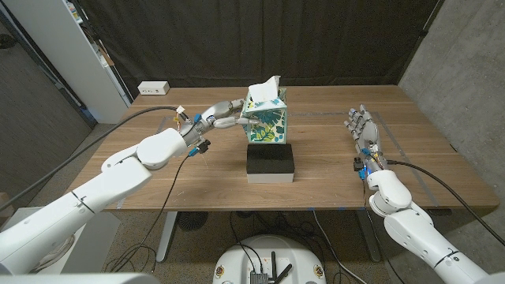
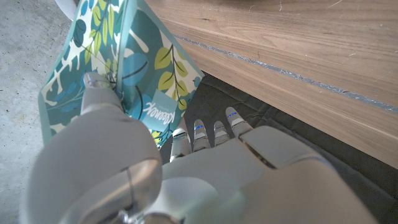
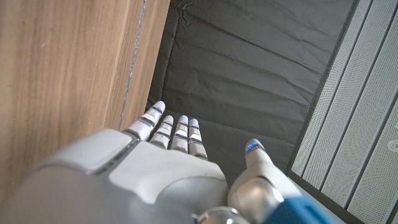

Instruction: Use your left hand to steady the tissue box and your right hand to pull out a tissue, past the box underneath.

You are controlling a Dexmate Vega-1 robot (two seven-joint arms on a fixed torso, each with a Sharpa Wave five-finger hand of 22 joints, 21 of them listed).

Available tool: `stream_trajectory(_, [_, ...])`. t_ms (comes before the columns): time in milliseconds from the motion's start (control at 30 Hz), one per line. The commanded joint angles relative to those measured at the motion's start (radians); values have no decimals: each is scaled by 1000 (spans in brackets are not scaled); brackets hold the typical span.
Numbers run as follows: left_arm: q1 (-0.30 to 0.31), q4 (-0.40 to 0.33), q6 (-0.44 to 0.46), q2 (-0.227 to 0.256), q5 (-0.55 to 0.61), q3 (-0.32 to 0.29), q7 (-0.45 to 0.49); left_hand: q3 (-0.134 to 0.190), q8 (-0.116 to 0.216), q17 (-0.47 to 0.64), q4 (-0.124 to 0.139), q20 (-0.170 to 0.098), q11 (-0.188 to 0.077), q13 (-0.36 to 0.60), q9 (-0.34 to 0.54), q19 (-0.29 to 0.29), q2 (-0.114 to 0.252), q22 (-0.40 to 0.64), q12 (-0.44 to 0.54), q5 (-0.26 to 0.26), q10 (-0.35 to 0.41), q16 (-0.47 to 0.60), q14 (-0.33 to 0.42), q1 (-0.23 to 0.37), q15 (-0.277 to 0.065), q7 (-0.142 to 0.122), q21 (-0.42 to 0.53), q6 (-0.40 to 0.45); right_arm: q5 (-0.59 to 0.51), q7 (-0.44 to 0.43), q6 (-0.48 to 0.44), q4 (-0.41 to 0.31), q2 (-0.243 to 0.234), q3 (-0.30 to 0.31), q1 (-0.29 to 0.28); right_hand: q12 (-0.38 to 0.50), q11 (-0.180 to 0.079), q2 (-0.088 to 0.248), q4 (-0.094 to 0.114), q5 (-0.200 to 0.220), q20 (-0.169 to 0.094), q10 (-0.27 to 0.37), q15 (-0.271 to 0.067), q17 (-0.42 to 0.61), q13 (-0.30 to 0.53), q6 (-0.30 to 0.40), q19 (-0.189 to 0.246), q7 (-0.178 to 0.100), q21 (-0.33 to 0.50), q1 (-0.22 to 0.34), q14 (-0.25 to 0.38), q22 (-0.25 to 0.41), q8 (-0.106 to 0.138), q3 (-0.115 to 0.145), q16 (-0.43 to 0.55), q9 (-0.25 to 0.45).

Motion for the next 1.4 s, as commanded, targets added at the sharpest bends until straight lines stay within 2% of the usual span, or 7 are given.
stream_trajectory(33, [2, -3, -7, 0, 4, 1, 2, 10, 10, 2, -3, 1, 6, 3, 82, -4, 7, 2, -1, 0, -7, -4, -8, 0, 2, -15, 9, 7, -7, -48, 2, -66, 13, 35, -89, 5, 2, 36, -4, 4, -1, -1, 1, 2, 1, 0, 4, -1, 4, 5, 0, 0, 5, 5, -3, 3])
stream_trajectory(300, [8, -2, -19, -2, 10, 0, 7, 14, 9, 2, -4, 1, 10, 3, 87, -7, 6, 2, -2, -1, -16, -3, -12, -3, 0, -7, 9, -7, -18, -67, 7, -101, 22, 58, -136, 10, -3, 60, 3, 6, -7, 10, -7, 4, 0, 12, 11, -6, 7, 7, 6, 0, 10, 17, 1, 3])
stream_trajectory(400, [14, -7, -21, 0, 14, -2, 12, 15, 11, 2, -5, 1, 11, 3, 89, -7, 7, 2, -2, -1, -16, -3, -15, -4, 1, -7, 10, -7, -17, -75, -1, -121, 23, 67, -158, 10, 7, 38, -3, 3, 2, 11, 6, 2, 0, 13, 13, 1, 8, 6, 11, 0, 10, 11, 2, 3])
stream_trajectory(633, [28, -17, -19, 4, 22, -8, 22, 18, 14, 2, -6, 1, 10, 3, 92, -7, 7, 2, -2, -2, -19, -2, -17, -5, 0, -9, 11, -8, -32, -90, 5, -142, 37, 80, -191, 12, 13, 28, -5, 1, 9, 15, 11, 2, 0, 17, 12, 9, 8, 3, 14, 0, 11, 7, 3, 3])
stream_trajectory(967, [39, -29, -6, 6, 34, -13, 35, 21, 17, 3, -8, 2, 11, 3, 96, -8, 7, 2, -1, -2, -20, -1, -18, -7, -1, -7, 12, -10, -47, -84, 9, -160, 46, 90, -208, 11, 15, 26, -9, 1, 9, 15, 12, 0, 0, 18, 12, 10, 8, 6, 14, 0, 11, 7, 2, 4])
stream_trajectory(1400, [33, -26, 9, 1, 44, -7, 36, 27, 21, 3, -10, 1, 10, 3, 103, -9, 7, 2, 0, -2, -24, -1, -22, -9, -1, -8, 12, -17, -17, -99, -41, -231, 54, 111, -225, 12, 16, 40, 7, 1, 8, 19, 11, 6, 1, 21, 18, 11, 10, -9, 14, 0, 12, 7, 5, 4])
